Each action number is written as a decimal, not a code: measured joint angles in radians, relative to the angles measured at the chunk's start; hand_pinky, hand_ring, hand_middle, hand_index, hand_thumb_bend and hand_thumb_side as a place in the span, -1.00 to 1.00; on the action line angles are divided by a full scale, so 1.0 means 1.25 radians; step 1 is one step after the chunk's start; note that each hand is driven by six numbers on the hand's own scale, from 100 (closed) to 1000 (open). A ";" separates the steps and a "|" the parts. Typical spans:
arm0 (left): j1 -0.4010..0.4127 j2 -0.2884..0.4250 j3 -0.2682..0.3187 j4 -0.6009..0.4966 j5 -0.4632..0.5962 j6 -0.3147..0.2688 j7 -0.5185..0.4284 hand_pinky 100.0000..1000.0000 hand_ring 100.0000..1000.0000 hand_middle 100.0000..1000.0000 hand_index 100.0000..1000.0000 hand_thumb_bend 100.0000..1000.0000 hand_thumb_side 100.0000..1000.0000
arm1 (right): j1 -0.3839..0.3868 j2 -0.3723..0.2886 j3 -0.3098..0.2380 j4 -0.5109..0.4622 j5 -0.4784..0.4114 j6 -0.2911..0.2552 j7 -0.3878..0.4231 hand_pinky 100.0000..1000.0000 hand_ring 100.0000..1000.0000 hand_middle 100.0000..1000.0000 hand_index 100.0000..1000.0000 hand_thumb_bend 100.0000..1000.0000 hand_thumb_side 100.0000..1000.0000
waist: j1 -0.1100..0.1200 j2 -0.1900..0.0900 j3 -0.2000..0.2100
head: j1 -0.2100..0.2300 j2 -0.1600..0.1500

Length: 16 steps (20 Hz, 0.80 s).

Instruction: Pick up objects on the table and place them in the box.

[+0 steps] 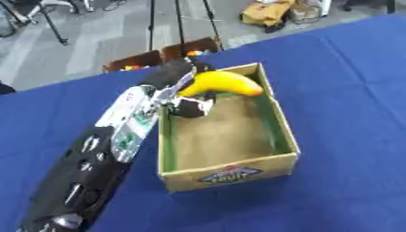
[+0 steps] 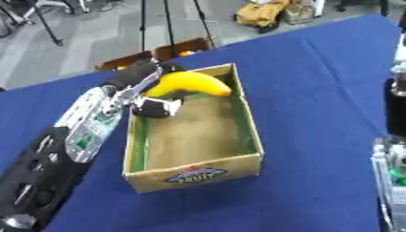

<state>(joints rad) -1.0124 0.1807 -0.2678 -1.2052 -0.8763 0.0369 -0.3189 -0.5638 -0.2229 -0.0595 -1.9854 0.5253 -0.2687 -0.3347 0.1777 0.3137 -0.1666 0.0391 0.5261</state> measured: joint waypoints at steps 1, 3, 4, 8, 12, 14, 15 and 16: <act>0.002 -0.004 0.000 0.002 -0.001 0.001 0.001 -0.48 -0.15 0.11 0.35 -1.00 -0.53 | 0.000 0.000 0.000 0.000 0.000 0.000 0.000 0.49 0.67 0.16 0.74 -1.00 0.88 | 0.000 0.000 0.000 | 0.000 0.000; 0.007 -0.011 -0.003 0.002 -0.002 0.004 0.005 -0.47 -0.14 0.12 0.36 -1.00 -0.50 | 0.000 0.000 0.000 0.000 0.000 0.000 0.000 0.49 0.67 0.16 0.74 -1.00 0.88 | 0.000 0.000 0.001 | 0.000 0.001; 0.009 -0.014 -0.005 0.002 -0.003 0.005 0.007 -0.47 -0.14 0.12 0.37 -1.00 -0.47 | 0.000 0.000 0.000 0.000 0.000 0.000 0.000 0.49 0.67 0.16 0.74 -1.00 0.88 | 0.000 0.000 0.001 | 0.000 0.001; 0.020 -0.024 -0.009 0.002 -0.002 0.008 0.012 -0.45 -0.12 0.14 0.39 -1.00 -0.41 | 0.000 0.000 0.000 0.000 0.000 0.000 -0.001 0.49 0.67 0.16 0.74 -1.00 0.88 | 0.000 0.000 0.001 | 0.002 0.009; 0.028 -0.028 -0.010 0.006 0.000 0.010 0.014 -0.41 -0.09 0.17 0.42 -1.00 -0.27 | 0.000 0.000 0.000 0.000 0.000 -0.001 -0.002 0.49 0.68 0.16 0.74 -1.00 0.88 | 0.000 0.001 0.001 | 0.007 0.024; 0.030 -0.031 -0.010 0.007 0.000 0.010 0.014 -0.36 -0.04 0.22 0.48 -1.00 -0.14 | 0.000 0.001 0.000 0.000 0.000 -0.001 -0.003 0.49 0.68 0.16 0.74 -1.00 0.88 | 0.000 0.001 0.001 | 0.011 0.031; 0.030 -0.032 -0.011 0.008 0.000 0.010 0.013 -0.33 -0.02 0.25 0.50 -1.00 -0.11 | 0.000 0.001 0.000 0.000 0.000 0.000 -0.004 0.49 0.68 0.16 0.74 -1.00 0.88 | 0.000 0.001 0.001 | 0.011 0.035; 0.031 -0.032 -0.013 0.010 0.000 0.010 0.012 -0.22 0.09 0.34 0.59 -1.00 -0.02 | 0.000 0.002 0.000 0.000 0.000 0.000 -0.004 0.49 0.68 0.16 0.74 -1.00 0.88 | 0.000 0.001 0.001 | 0.013 0.036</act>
<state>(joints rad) -0.9732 0.1410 -0.2837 -1.1925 -0.8762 0.0499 -0.3040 -0.5638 -0.2206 -0.0598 -1.9854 0.5252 -0.2689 -0.3397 0.1777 0.3148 -0.1652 0.0549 0.5714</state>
